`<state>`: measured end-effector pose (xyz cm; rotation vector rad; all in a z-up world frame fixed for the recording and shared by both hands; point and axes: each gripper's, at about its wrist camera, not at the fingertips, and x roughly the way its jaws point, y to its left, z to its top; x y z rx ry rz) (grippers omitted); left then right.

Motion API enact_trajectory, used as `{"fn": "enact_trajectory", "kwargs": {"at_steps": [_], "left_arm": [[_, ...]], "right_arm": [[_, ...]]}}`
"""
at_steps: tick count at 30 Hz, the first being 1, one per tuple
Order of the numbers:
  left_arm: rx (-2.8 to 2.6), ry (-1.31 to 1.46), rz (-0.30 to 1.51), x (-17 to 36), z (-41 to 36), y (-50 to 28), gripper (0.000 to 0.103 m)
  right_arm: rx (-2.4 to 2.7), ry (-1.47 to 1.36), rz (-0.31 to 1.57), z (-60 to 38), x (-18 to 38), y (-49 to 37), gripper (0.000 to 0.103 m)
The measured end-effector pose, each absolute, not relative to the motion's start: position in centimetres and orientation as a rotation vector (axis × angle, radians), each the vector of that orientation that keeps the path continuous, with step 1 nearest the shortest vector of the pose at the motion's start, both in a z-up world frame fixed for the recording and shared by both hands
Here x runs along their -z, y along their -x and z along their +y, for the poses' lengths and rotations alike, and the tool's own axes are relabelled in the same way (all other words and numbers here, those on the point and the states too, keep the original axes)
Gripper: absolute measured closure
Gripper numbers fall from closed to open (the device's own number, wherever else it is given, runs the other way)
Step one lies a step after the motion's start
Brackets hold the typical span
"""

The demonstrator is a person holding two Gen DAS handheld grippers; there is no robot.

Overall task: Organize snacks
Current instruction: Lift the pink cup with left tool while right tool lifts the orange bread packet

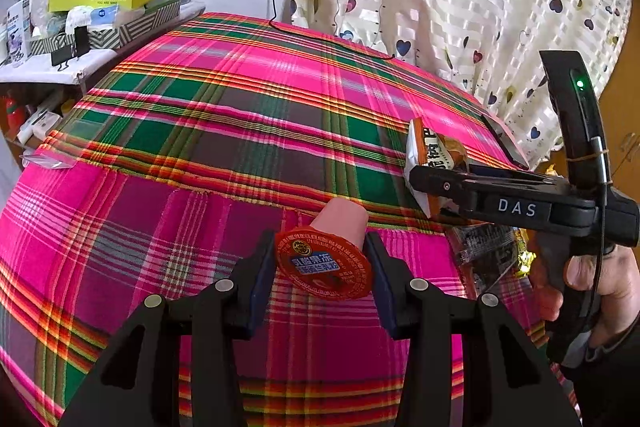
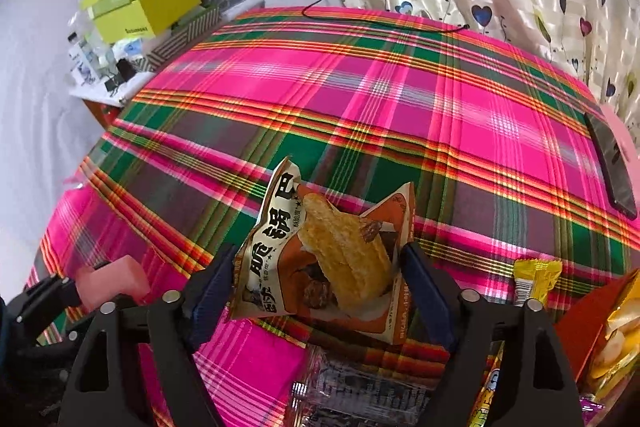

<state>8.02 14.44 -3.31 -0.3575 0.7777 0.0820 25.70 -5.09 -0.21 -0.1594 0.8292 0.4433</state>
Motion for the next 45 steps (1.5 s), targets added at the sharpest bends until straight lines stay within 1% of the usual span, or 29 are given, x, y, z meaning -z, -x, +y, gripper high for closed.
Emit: {"fn": "enact_trajectory", "kwargs": {"at_steps": [1,4,7,12,18,20,22,25,28,32,37,41,45], "left_arm": [[-0.082,0.358,0.777,3.3,14.4,-8.0,0.058],[-0.081,0.36,0.776,3.3,14.5,-8.0,0.058],[-0.08,0.362,0.773,3.2,14.3,-7.9,0.058],[-0.085,0.363,0.767,2.8,14.3,-7.4,0.058],[-0.113,0.366,0.76,2.3,14.9,-6.2,0.058],[-0.125,0.37,0.759,2.3,15.2,-5.8,0.058],[-0.138,0.378,0.758,2.2,15.5,-5.7,0.058],[-0.141,0.375,0.748,2.0,15.6,-6.3,0.058],[-0.103,0.359,0.73,1.5,15.0,-7.4,0.058],[-0.028,0.319,0.749,1.5,13.3,-8.9,0.058],[0.013,0.308,0.755,1.5,12.5,-7.7,0.058],[0.019,0.324,0.763,1.8,12.7,-7.0,0.058],[0.012,0.327,0.762,1.9,12.9,-6.8,0.058]], "right_arm": [[-0.446,0.163,0.824,-5.1,0.2,-25.6,0.033],[-0.457,0.174,0.806,-5.3,-0.3,-24.9,0.04],[-0.483,0.176,0.804,-5.3,-0.5,-24.3,0.041],[-0.571,0.172,0.821,-5.0,-0.6,-22.8,0.042],[-0.79,0.307,0.811,-3.9,-0.7,-19.2,0.041],[-0.858,0.342,0.807,-4.1,-0.8,-18.1,0.041],[-0.875,0.344,0.794,-4.7,-1.2,-17.3,0.036],[-0.825,0.252,0.801,-6.4,-1.5,-16.9,0.035],[-0.798,0.091,0.858,-8.3,-1.1,-17.1,0.035],[-0.792,-0.132,0.926,-9.6,-0.4,-18.1,0.035],[-0.794,-0.351,1.039,-9.9,1.5,-20.0,0.033],[-0.743,-0.431,1.102,-9.4,2.7,-21.1,0.031],[-0.716,-0.39,1.113,-8.3,2.4,-21.8,0.031]]}}
